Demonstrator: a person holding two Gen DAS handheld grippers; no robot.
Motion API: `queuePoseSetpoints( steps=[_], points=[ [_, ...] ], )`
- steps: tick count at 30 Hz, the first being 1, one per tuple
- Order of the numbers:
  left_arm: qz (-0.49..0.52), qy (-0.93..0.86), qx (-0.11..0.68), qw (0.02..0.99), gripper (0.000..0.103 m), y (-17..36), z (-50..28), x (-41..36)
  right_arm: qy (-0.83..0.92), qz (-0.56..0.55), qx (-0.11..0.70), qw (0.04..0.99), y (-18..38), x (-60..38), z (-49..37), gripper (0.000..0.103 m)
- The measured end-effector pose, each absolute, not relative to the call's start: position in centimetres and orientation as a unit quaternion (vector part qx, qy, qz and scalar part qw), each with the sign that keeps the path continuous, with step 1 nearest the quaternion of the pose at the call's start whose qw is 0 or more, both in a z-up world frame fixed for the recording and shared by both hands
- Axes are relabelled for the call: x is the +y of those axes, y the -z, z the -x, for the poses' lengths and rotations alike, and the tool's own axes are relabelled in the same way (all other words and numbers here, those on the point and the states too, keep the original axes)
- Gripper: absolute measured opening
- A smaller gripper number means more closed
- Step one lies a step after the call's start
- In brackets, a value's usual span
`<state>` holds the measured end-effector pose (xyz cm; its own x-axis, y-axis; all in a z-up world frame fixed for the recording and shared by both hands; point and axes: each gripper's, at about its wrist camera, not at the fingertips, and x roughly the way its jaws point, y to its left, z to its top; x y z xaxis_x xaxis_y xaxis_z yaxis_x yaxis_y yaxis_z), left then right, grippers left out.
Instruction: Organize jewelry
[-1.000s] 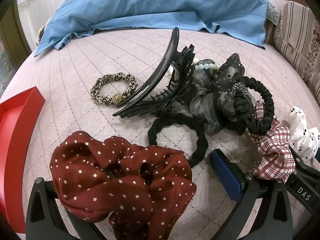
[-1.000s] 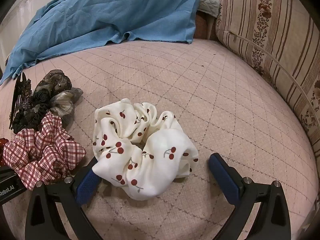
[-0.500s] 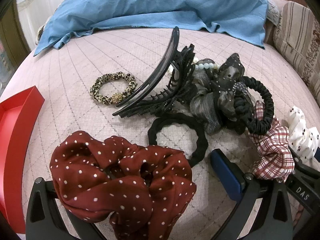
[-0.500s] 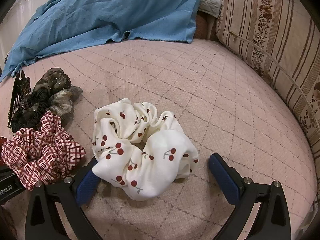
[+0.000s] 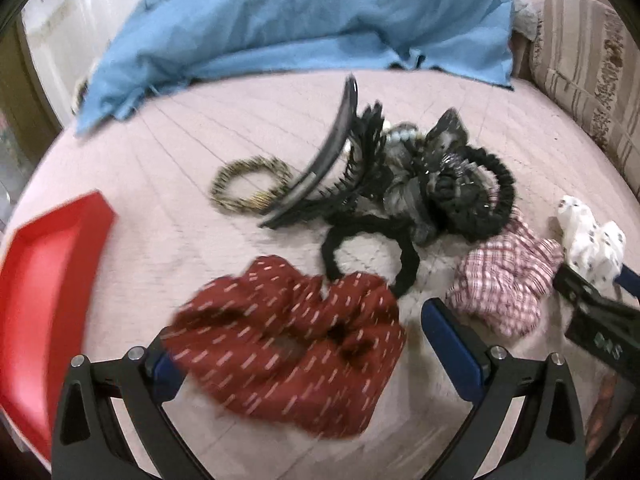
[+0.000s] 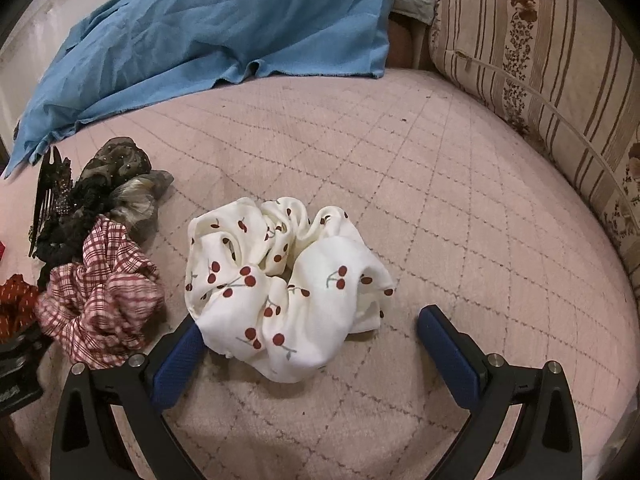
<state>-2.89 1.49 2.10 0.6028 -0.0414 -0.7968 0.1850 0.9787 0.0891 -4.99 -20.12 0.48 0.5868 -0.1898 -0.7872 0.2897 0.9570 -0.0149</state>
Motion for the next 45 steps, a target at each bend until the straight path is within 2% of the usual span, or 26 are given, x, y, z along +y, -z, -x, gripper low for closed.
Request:
queuePoseSetpoints(
  steps=[9,19,24,35,45],
  points=[
    [-0.049,0.053,0.394,0.916,0.103,-7.3,8.2,5.5,0.154,-0.037,0.438,0.885,-0.5,-18.9,6.2,0.103],
    [-0.015,0.043,0.399,0.916,0.103,-9.0,11.0,8.0,0.167,-0.063,0.431,0.885,-1.0,-17.9,10.7,0.103],
    [-0.028,0.029,0.361,0.932,0.103,-10.9,12.8,8.4,0.175,-0.056,0.437,0.881,-1.9,-17.2,11.8,0.103],
    [-0.004,0.023,0.318,0.948,0.103,-14.4,15.4,11.3,0.197,-0.084,0.354,0.911,-7.0,-16.7,17.5,0.102],
    [-0.014,-0.039,0.293,0.955,0.103,-15.3,16.8,15.8,0.187,-0.048,0.247,0.949,-12.8,-14.3,20.7,0.103]
  ],
)
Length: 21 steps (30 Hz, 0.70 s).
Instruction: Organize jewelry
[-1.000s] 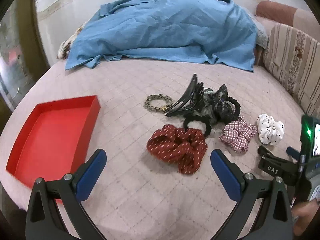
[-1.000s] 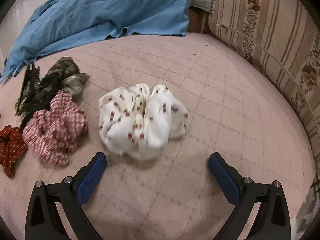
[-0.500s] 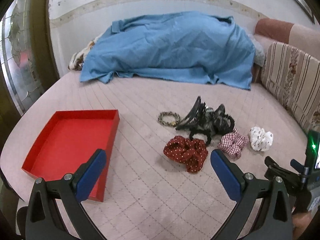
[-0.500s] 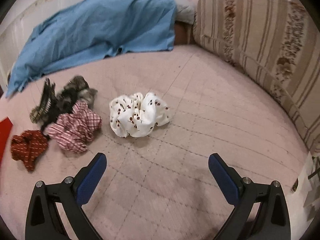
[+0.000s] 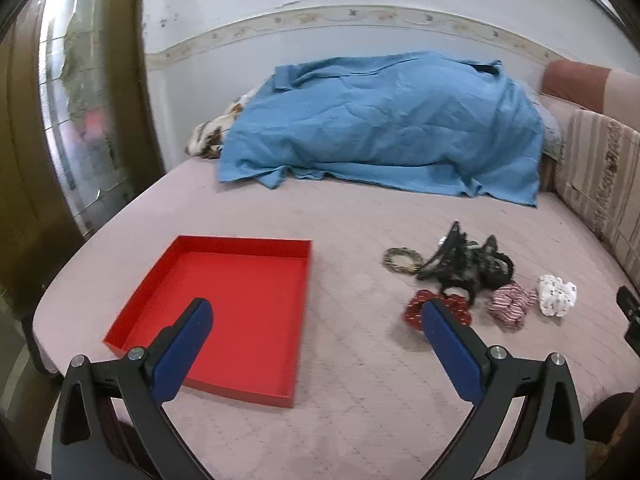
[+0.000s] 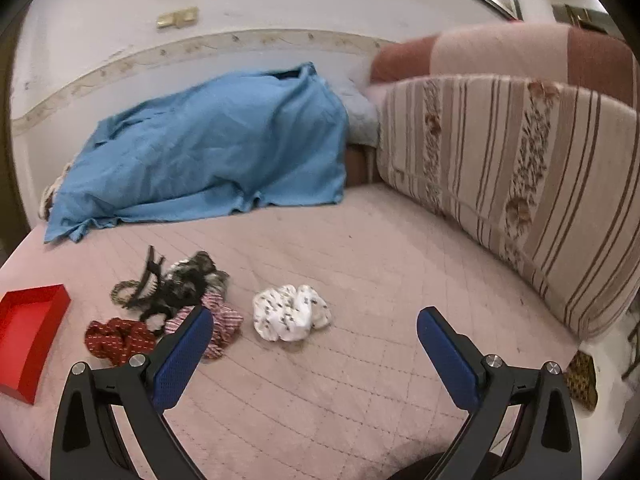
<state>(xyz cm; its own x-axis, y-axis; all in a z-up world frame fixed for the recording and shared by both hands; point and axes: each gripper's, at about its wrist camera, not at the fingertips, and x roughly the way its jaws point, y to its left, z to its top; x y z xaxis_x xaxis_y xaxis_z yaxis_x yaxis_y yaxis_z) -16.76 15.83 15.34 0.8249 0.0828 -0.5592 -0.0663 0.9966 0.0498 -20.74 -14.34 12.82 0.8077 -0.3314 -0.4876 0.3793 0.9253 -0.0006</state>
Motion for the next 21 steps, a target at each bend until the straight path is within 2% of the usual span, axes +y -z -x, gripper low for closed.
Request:
queuePoseSetpoints(
  steps=[13,21],
  points=[
    [-0.003,-0.028,0.334,0.942,0.103,-13.3,15.9,16.3,0.133,-0.068,0.297,0.943,-11.6,-13.3,19.5,0.102],
    [-0.016,-0.005,0.354,0.935,0.103,-12.2,15.4,14.5,0.105,-0.081,0.335,0.933,-9.7,-13.7,18.3,0.093]
  ],
)
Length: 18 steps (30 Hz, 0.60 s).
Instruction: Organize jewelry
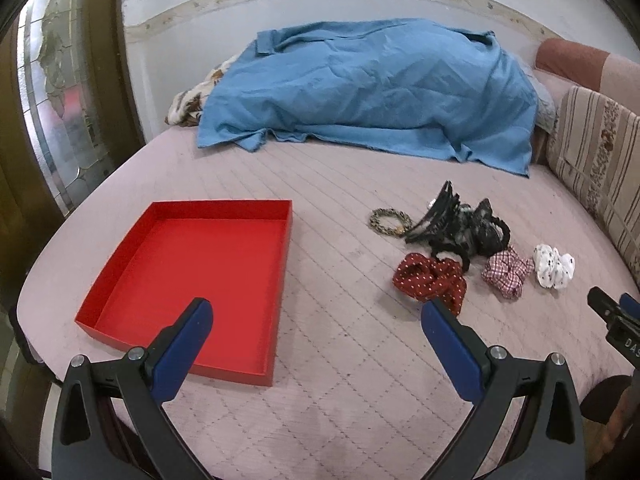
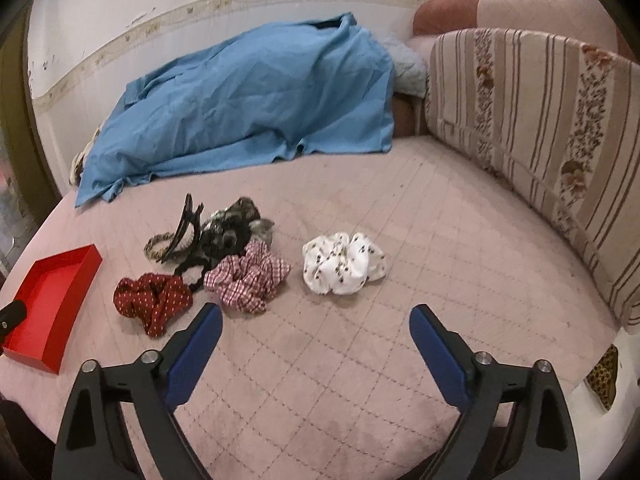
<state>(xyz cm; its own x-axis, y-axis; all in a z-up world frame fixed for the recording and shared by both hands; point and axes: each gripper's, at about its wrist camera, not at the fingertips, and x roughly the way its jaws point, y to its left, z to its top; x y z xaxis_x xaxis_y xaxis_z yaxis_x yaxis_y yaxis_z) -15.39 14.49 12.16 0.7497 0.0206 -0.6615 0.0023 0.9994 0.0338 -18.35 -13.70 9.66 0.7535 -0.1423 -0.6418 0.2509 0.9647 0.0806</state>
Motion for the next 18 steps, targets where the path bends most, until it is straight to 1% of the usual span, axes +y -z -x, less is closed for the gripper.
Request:
queuePoseSetpoints(
  steps=[3,7,10,13,14,17,18],
  points=[
    [-0.019,-0.002,0.361,0.932,0.103,-11.8,15.0,14.0,0.093,-0.086,0.347,0.929,-8.9,-13.8,18.0,0.088],
    [-0.025,0.010,0.374,0.927,0.103,-11.2,14.5,13.2,0.085,-0.095,0.358,0.925,-7.9,-14.3,17.6,0.085],
    [-0.036,0.024,0.377,0.925,0.103,-10.9,14.3,12.4,0.081,-0.101,0.364,0.922,-7.5,-14.6,17.3,0.080],
    [-0.040,0.046,0.382,0.922,0.098,-10.9,13.9,11.8,0.066,-0.112,0.372,0.919,-7.1,-15.1,16.9,0.075],
    [-0.039,0.052,0.385,0.921,0.095,-10.9,13.7,11.7,0.062,-0.114,0.374,0.918,-7.0,-15.1,16.7,0.072],
    [-0.036,0.066,0.399,0.914,0.088,-10.9,12.6,11.3,0.045,-0.123,0.381,0.915,-6.6,-15.3,16.1,0.070],
    [-0.034,0.068,0.403,0.912,0.088,-10.9,12.1,11.2,0.041,-0.128,0.383,0.914,-6.5,-15.5,15.8,0.070]
  ],
)
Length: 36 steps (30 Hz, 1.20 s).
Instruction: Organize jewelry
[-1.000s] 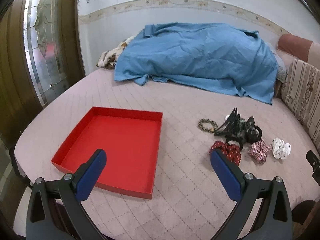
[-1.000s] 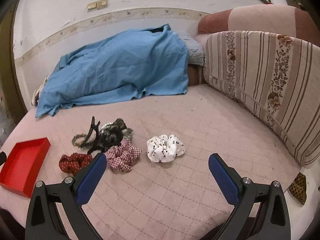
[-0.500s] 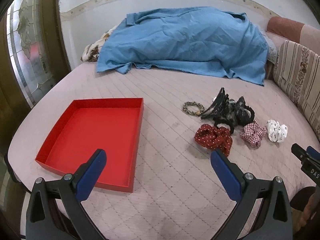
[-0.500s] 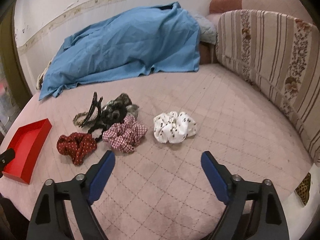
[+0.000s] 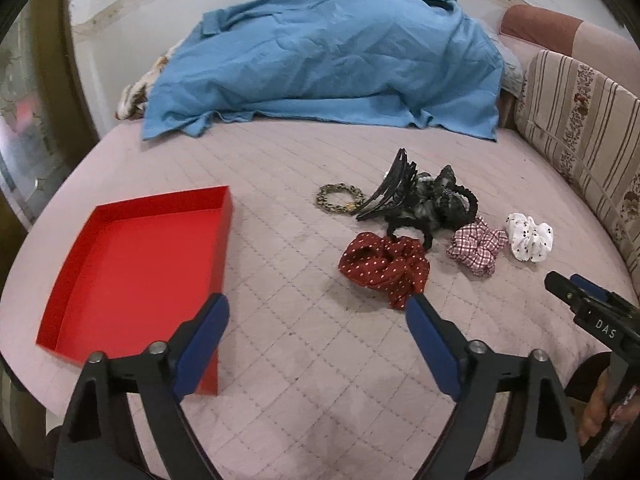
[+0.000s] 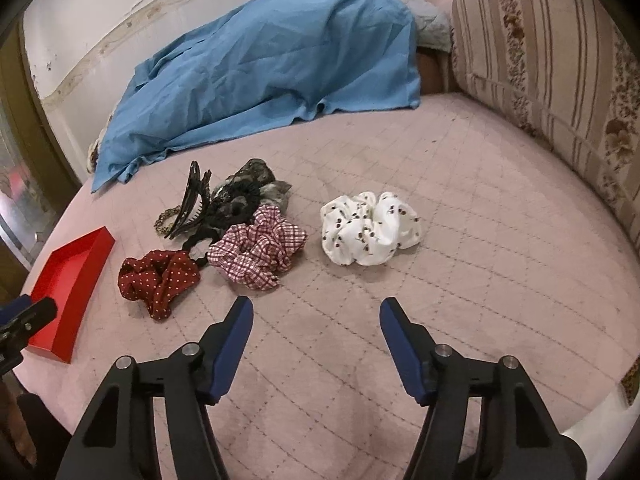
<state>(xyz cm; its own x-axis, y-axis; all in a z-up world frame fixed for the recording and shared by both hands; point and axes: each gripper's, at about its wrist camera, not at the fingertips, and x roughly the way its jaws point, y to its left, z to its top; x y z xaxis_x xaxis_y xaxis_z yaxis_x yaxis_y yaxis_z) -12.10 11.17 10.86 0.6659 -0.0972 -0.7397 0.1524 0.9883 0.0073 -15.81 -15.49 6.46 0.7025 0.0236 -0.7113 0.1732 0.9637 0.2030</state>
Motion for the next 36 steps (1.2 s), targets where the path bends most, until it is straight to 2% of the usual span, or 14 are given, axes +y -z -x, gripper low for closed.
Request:
queuePoseSetpoints(
  steps=[6,16,31,32,34,36],
  points=[
    [-0.017,0.075,0.423,0.903,0.088,-10.4,8.8,10.7,0.007,-0.165,0.397,0.903,-5.9,-16.0,13.2,0.068],
    [-0.020,0.098,0.473,0.875,0.088,-6.2,3.5,8.4,-0.020,-0.166,0.414,0.895,-4.6,-14.9,8.5,0.065],
    [-0.006,0.125,0.516,0.848,0.088,-2.4,0.5,7.2,-0.021,-0.173,0.429,0.886,-2.4,-14.9,4.7,0.065],
    [-0.003,0.125,0.516,0.848,0.086,-2.3,0.5,7.3,-0.021,-0.172,0.429,0.887,-2.3,-14.9,4.6,0.064],
    [-0.004,0.125,0.513,0.849,0.071,-2.3,0.5,7.3,-0.024,-0.170,0.428,0.887,-2.3,-14.8,4.5,0.056],
    [-0.018,0.120,0.511,0.851,0.034,-2.3,0.7,7.0,-0.028,-0.168,0.431,0.886,-2.1,-14.5,4.3,0.048]
  ],
)
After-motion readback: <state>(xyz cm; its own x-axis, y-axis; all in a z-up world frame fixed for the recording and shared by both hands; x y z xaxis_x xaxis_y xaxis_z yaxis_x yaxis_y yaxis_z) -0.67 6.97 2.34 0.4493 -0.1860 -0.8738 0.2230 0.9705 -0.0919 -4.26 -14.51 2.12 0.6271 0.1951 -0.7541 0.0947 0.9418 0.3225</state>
